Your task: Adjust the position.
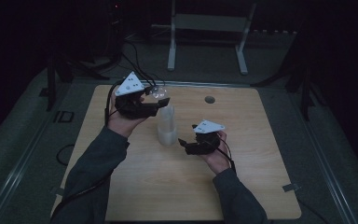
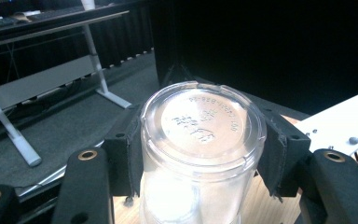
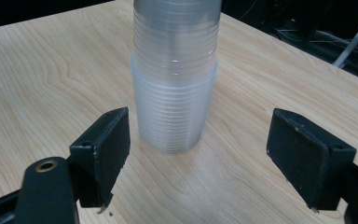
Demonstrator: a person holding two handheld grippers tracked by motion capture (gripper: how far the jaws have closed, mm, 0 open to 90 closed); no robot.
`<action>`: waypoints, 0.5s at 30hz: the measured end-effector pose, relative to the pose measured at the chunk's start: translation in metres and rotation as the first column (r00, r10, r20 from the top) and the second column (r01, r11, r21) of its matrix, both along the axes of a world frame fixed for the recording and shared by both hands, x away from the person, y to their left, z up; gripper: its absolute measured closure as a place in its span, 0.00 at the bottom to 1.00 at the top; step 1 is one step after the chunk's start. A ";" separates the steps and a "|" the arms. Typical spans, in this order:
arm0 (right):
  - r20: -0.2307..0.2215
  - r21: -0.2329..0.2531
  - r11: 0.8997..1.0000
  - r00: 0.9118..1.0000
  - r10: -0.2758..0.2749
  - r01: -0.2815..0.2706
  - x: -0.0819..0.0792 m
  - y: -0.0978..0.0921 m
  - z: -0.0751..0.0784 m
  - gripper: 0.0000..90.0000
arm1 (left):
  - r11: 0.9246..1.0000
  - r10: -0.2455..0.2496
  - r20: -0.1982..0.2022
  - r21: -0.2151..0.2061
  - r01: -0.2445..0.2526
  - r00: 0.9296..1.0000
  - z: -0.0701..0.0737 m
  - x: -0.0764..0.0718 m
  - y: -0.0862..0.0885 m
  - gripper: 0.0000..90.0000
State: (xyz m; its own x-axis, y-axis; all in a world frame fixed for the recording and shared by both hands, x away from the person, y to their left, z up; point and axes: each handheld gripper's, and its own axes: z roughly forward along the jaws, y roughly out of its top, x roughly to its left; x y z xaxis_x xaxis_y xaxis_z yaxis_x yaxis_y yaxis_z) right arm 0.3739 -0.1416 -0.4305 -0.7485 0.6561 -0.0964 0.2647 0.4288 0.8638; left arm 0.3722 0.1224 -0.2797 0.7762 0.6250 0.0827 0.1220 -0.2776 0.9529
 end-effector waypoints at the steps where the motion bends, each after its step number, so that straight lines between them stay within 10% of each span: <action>1: 0.003 0.002 1.000 1.000 -0.001 0.001 0.000 -0.002 0.001 0.24 | 1.000 -0.004 -0.001 -0.006 0.004 1.000 0.001 -0.001 0.000 0.46; 15: 0.007 0.010 1.000 1.000 0.011 -0.011 -0.006 -0.008 0.004 0.24 | 1.000 -0.027 0.003 0.001 0.027 1.000 0.002 -0.012 0.006 0.46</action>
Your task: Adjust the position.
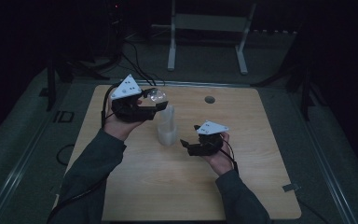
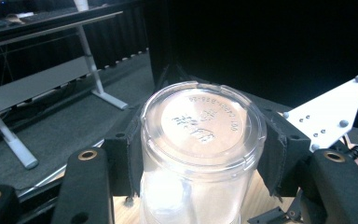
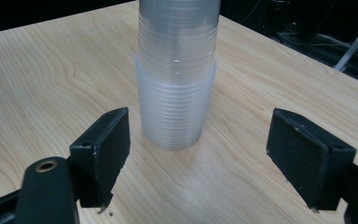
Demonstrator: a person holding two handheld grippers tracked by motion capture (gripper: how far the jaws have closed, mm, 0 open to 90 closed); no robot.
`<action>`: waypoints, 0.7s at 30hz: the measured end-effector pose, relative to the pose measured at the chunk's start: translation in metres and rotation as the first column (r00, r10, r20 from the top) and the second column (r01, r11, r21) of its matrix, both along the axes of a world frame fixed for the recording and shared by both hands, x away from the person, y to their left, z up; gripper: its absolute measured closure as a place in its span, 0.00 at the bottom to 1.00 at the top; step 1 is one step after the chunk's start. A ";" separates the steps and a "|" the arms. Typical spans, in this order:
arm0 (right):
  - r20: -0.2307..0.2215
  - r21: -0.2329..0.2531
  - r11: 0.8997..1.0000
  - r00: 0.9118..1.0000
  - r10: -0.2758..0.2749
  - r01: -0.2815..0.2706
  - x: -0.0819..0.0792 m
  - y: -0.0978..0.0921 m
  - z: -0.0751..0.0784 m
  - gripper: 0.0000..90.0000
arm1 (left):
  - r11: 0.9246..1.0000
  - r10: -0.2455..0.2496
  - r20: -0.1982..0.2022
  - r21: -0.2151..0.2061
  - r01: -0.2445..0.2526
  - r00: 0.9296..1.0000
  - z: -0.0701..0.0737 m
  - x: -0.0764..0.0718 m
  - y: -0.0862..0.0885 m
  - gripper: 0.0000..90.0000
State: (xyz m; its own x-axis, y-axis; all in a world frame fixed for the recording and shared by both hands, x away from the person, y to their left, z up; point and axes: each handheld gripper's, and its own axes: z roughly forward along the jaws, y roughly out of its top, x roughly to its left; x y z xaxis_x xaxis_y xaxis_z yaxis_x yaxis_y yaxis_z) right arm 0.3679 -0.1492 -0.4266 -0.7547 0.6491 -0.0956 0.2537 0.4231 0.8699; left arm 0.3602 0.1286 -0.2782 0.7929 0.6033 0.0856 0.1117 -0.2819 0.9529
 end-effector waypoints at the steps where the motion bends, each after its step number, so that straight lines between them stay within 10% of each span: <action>1: 0.003 0.001 1.000 1.000 0.001 -0.001 0.000 0.000 0.001 0.24 | 1.000 -0.004 0.001 -0.001 0.004 1.000 0.000 -0.001 0.001 0.46; 21: -0.007 0.037 0.998 0.998 0.058 -0.057 -0.009 0.000 0.005 0.24 | 0.998 -0.053 -0.040 -0.021 0.052 0.998 -0.013 -0.008 0.010 0.46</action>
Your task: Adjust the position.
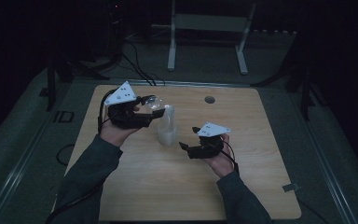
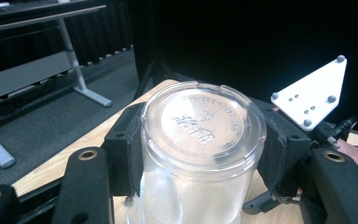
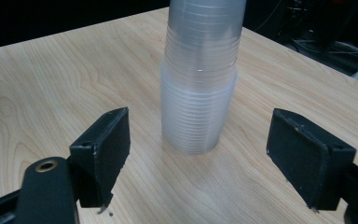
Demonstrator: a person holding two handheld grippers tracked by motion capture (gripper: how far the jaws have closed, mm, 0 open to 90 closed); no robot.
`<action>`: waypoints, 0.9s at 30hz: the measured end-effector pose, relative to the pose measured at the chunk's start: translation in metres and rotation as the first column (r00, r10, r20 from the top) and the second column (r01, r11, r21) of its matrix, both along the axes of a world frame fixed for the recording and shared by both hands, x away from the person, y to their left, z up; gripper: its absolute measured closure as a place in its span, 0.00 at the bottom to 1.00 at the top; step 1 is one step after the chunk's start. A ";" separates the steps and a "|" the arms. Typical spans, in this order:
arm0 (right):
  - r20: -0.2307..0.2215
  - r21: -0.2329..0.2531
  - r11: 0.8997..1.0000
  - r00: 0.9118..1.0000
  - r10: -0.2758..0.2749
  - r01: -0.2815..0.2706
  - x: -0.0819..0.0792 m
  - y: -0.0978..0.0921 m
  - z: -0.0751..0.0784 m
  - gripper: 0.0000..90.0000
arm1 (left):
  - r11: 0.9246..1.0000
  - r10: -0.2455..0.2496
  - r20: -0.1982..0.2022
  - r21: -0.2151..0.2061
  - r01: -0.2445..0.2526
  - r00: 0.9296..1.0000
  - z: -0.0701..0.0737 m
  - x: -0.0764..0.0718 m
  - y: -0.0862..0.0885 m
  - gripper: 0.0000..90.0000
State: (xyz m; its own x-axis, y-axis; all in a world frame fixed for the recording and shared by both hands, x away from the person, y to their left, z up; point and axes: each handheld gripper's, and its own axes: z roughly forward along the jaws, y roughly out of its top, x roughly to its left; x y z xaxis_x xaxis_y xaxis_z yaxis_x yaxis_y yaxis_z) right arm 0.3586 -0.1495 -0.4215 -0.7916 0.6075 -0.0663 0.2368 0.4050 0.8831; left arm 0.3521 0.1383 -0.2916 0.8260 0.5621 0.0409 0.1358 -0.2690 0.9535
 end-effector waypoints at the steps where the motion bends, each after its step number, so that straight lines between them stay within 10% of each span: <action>1: -0.001 0.002 1.000 1.000 0.002 -0.002 0.000 0.000 0.000 0.24 | 1.000 0.000 0.000 0.002 0.000 1.000 -0.001 0.000 0.000 0.46; 27: -0.001 0.001 1.000 1.000 0.030 -0.030 -0.004 0.003 0.002 0.24 | 0.999 0.001 -0.060 -0.053 -0.004 0.998 -0.033 0.004 0.009 0.45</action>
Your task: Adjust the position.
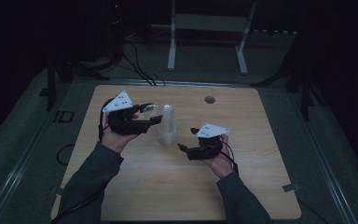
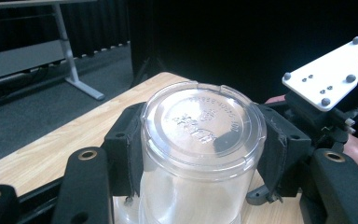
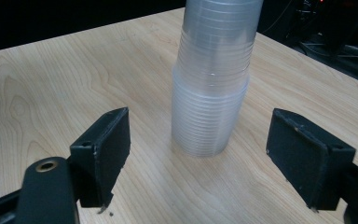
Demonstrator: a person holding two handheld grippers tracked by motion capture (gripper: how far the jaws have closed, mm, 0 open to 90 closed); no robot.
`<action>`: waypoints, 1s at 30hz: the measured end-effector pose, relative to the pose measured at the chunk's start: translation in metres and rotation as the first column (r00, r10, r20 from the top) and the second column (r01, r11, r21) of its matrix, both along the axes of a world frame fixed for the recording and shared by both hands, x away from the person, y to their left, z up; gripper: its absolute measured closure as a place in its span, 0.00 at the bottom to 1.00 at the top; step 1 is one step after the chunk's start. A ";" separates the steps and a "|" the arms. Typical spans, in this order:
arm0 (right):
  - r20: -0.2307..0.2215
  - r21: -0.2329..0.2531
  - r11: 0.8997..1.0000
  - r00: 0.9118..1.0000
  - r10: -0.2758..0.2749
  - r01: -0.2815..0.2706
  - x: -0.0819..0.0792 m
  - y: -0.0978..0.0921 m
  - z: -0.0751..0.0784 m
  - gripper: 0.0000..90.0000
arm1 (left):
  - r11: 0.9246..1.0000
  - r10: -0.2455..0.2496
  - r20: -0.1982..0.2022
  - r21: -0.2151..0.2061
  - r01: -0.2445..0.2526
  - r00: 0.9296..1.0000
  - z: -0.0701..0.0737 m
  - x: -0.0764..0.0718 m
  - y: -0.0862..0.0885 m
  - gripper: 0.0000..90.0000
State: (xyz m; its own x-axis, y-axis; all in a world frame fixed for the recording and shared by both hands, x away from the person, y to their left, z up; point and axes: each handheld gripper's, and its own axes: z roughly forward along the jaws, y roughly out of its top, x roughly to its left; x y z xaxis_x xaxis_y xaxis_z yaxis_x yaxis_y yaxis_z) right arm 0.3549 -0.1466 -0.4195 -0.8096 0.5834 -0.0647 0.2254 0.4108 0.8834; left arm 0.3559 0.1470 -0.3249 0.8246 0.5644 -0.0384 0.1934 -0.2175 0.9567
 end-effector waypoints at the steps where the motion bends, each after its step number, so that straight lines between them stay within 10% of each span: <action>1: 0.002 0.001 1.000 1.000 0.001 -0.001 0.000 0.000 0.000 0.24 | 1.000 0.000 -0.003 -0.002 0.000 1.000 -0.001 0.000 0.000 0.45; 30: 0.003 0.045 0.999 1.000 0.031 -0.031 -0.004 0.001 0.008 0.24 | 0.996 -0.027 -0.028 -0.088 0.024 0.999 -0.028 0.001 0.008 0.45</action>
State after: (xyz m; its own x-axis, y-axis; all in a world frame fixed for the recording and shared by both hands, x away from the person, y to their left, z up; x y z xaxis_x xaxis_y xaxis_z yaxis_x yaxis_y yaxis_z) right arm 0.3507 -0.1456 -0.4111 -0.8271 0.5606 -0.0414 0.2109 0.3777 0.9016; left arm 0.3573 0.1547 -0.3531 0.8364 0.5368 -0.1109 0.2168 -0.1383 0.9664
